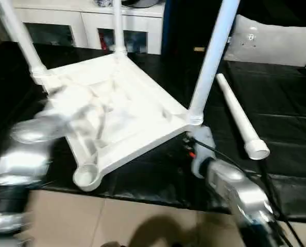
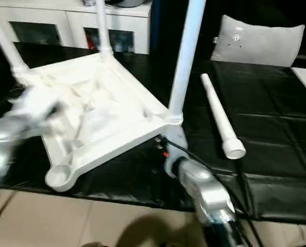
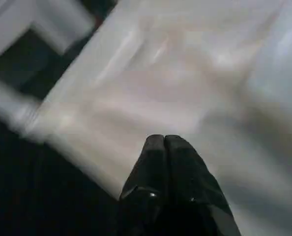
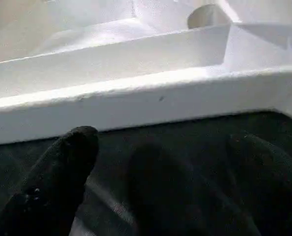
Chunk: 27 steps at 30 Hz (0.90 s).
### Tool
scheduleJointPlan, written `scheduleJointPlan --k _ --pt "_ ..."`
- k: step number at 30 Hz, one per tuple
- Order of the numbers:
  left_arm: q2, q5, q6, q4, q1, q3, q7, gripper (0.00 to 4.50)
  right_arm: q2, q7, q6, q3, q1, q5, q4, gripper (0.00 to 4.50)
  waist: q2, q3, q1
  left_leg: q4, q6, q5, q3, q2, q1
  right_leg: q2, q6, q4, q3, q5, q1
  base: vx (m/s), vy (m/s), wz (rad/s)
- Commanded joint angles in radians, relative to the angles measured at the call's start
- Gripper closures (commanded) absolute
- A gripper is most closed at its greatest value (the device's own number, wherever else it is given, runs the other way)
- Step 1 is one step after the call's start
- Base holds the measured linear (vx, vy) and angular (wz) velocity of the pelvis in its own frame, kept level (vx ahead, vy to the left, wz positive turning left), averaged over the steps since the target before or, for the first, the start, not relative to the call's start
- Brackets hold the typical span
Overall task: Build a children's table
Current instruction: Rotate table base
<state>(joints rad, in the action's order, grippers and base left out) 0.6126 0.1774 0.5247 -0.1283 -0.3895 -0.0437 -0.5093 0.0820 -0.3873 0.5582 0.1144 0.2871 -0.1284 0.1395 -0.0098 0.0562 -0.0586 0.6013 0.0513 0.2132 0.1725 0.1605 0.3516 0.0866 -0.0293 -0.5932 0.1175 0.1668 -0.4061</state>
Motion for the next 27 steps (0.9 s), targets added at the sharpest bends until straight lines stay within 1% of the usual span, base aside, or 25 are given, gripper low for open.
scheduleJointPlan --k 1,2,3,4,5,6,7,9,11,13,14,15,16,17,18,19,20,21,22,23,24,26,27 --pt "0.015 0.012 0.045 0.04 0.022 0.011 -0.019 4.44 -0.013 0.015 -0.007 0.002 0.041 0.009 0.052 0.0 0.016 -0.061 -0.001 -0.085 0.003 0.168 -0.031 0.072 -0.006 0.076 -0.169 0.063 -0.074 0.238 0.048 0.0 0.0 0.0" --pt "0.016 0.005 0.06 0.044 0.033 0.015 -0.032 4.44 -0.019 0.021 -0.011 0.003 0.064 0.011 0.087 0.0 0.013 -0.061 0.0 -0.085 0.003 0.163 -0.031 0.071 -0.003 0.081 -0.186 0.057 -0.076 0.221 0.051 0.0 0.0 0.0" --pt "0.014 0.002 0.069 0.048 0.039 0.021 -0.043 4.44 -0.02 0.023 -0.016 0.005 0.078 0.015 0.112 0.0 0.015 -0.061 -0.005 -0.083 0.002 0.162 -0.028 0.07 -0.005 0.081 -0.192 0.061 -0.076 0.221 0.05 0.0 0.0 0.0" --pt "0.011 -0.006 0.082 0.054 0.048 0.028 -0.058 4.44 -0.022 0.023 -0.027 0.008 0.094 0.02 0.141 0.0 0.014 -0.06 -0.004 -0.083 0.002 0.164 -0.028 0.07 -0.004 0.083 -0.194 0.06 -0.077 0.222 0.05 0.0 0.0 0.0" --pt "0.01 -0.009 0.088 0.058 0.051 0.032 -0.064 4.44 -0.022 0.022 -0.032 0.009 0.1 0.022 0.154 0.0 0.016 -0.06 -0.007 -0.084 0.005 0.172 -0.028 0.07 -0.004 0.083 -0.194 0.061 -0.076 0.235 0.051 0.0 0.0 0.0" --pt "0.007 -0.014 0.097 0.062 0.056 0.034 -0.069 4.44 -0.024 0.022 -0.038 0.009 0.106 0.024 0.165 0.0 0.014 -0.059 -0.006 -0.085 0.005 0.175 -0.029 0.07 -0.003 0.083 -0.193 0.062 -0.076 0.239 0.053 0.0 0.0 0.0" --pt "-0.003 -0.038 0.093 0.068 0.069 0.042 -0.088 4.44 -0.03 0.021 -0.046 0.005 0.12 0.023 0.193 0.0 0.013 -0.059 -0.007 -0.085 0.008 0.184 -0.03 0.071 -0.002 0.086 -0.191 0.062 -0.076 0.25 0.055 0.0 0.0 0.0" --pt "-0.021 -0.068 0.088 0.076 0.081 0.052 -0.103 4.44 -0.039 0.022 -0.052 0.001 0.143 0.022 0.24 0.0 0.015 -0.059 -0.005 -0.084 0.009 0.197 -0.03 0.069 -0.004 0.085 -0.189 0.066 -0.076 0.268 0.053 0.0 0.0 0.0" --pt "-0.022 -0.071 0.094 0.078 0.081 0.053 -0.103 4.44 -0.04 0.023 -0.054 0.001 0.147 0.023 0.249 0.0 0.013 -0.058 -0.005 -0.085 0.007 0.202 -0.029 0.069 -0.002 0.084 -0.183 0.068 -0.076 0.278 0.055 0.0 0.0 0.0" --pt "0.0 -0.08 0.13 0.102 0.102 0.099 -0.166 4.44 -0.045 0.026 -0.069 -0.003 0.166 0.026 0.295 0.0 0.015 -0.059 -0.003 -0.087 0.01 0.216 -0.032 0.071 -0.003 0.086 -0.174 0.069 -0.075 0.304 0.054 0.0 0.0 0.0" --pt "0.008 -0.084 0.144 0.11 0.111 0.116 -0.191 4.44 -0.047 0.028 -0.074 -0.004 0.173 0.027 0.31 0.0 0.014 -0.056 -0.001 -0.088 0.011 0.222 -0.033 0.071 0.0 0.084 -0.172 0.07 -0.075 0.316 0.054 0.0 0.0 0.0" --pt "0.025 -0.098 0.165 0.135 0.128 0.147 -0.244 4.44 -0.05 0.032 -0.086 -0.008 0.186 0.028 0.335 0.0 0.019 -0.057 0.002 -0.089 0.017 0.236 -0.035 0.072 -0.001 0.086 -0.172 0.07 -0.075 0.329 0.054 0.0 0.0 0.0" --pt "0.035 -0.109 0.177 0.152 0.138 0.165 -0.278 4.44 -0.051 0.034 -0.094 -0.01 0.195 0.029 0.349 0.0 0.018 -0.053 0.006 -0.09 0.017 0.247 -0.034 0.071 0.0 0.084 -0.17 0.073 -0.075 0.346 0.053 0.0 0.0 0.0" --pt "0.043 -0.121 0.183 0.168 0.146 0.179 -0.307 4.44 -0.052 0.035 -0.103 -0.012 0.204 0.029 0.364 0.0 0.02 -0.053 0.006 -0.088 0.021 0.267 -0.033 0.07 -0.006 0.085 -0.167 0.078 -0.075 0.377 0.049 0.0 0.0 0.0" --pt "0.047 -0.127 0.188 0.176 0.15 0.186 -0.322 4.44 -0.053 0.035 -0.108 -0.013 0.208 0.029 0.371 0.0 0.02 -0.054 0.006 -0.087 0.023 0.271 -0.032 0.071 -0.009 0.087 -0.167 0.079 -0.076 0.381 0.048 0.0 0.0 0.0" --pt "0.069 -0.162 0.206 0.216 0.163 0.225 -0.393 4.44 -0.055 0.039 -0.137 -0.022 0.234 0.028 0.41 0.0 0.026 -0.053 0.006 -0.089 0.027 0.28 -0.034 0.072 -0.01 0.085 -0.164 0.081 -0.075 0.384 0.048 0.0 0.0 0.0" --pt "0.079 -0.176 0.211 0.231 0.168 0.243 -0.42 4.44 -0.056 0.041 -0.151 -0.027 0.246 0.028 0.43 0.0 0.025 -0.051 0.012 -0.091 0.03 0.292 -0.036 0.07 -0.005 0.082 -0.167 0.077 -0.074 0.388 0.05 0.0 0.0 0.0" --pt "0.08 -0.184 0.21 0.237 0.168 0.253 -0.434 4.44 -0.056 0.042 -0.159 -0.029 0.253 0.028 0.441 0.0 0.026 -0.051 0.012 -0.089 0.032 0.31 -0.034 0.069 -0.012 0.081 -0.165 0.081 -0.074 0.405 0.045 0.0 0.0 0.0" --pt "0.078 -0.204 0.193 0.253 0.168 0.275 -0.47 4.44 -0.055 0.048 -0.175 -0.035 0.269 0.03 0.462 0.0 0.026 -0.051 0.012 -0.087 0.033 0.308 -0.034 0.069 -0.013 0.083 -0.166 0.082 -0.075 0.403 0.045 0.0 0.0 0.0" --pt "0.074 -0.215 0.193 0.259 0.168 0.28 -0.481 4.44 -0.054 0.05 -0.179 -0.037 0.274 0.03 0.467 0.0 0.026 -0.054 0.013 -0.088 0.034 0.285 -0.035 0.069 -0.007 0.083 -0.173 0.076 -0.076 0.374 0.051 0.0 0.0 0.0" --pt "0.067 -0.236 0.196 0.273 0.166 0.291 -0.503 4.44 -0.053 0.054 -0.189 -0.041 0.284 0.031 0.48 0.0 0.028 -0.054 0.017 -0.089 0.035 0.276 -0.035 0.07 -0.004 0.081 -0.179 0.073 -0.076 0.353 0.053 0.0 0.0 0.0" --pt "0.038 -0.271 0.18 0.291 0.155 0.301 -0.531 4.44 -0.048 0.055 -0.195 -0.048 0.295 0.029 0.49 0.0 0.024 -0.057 0.022 -0.087 0.032 0.255 -0.033 0.069 -0.003 0.08 -0.19 0.068 -0.077 0.313 0.056 0.0 0.0 0.0" --pt "0.024 -0.283 0.184 0.297 0.15 0.301 -0.533 4.44 -0.045 0.056 -0.197 -0.05 0.297 0.029 0.492 0.0 0.027 -0.059 0.023 -0.085 0.029 0.234 -0.031 0.068 -0.002 0.079 -0.202 0.065 -0.077 0.284 0.057 0.0 0.0 0.0"
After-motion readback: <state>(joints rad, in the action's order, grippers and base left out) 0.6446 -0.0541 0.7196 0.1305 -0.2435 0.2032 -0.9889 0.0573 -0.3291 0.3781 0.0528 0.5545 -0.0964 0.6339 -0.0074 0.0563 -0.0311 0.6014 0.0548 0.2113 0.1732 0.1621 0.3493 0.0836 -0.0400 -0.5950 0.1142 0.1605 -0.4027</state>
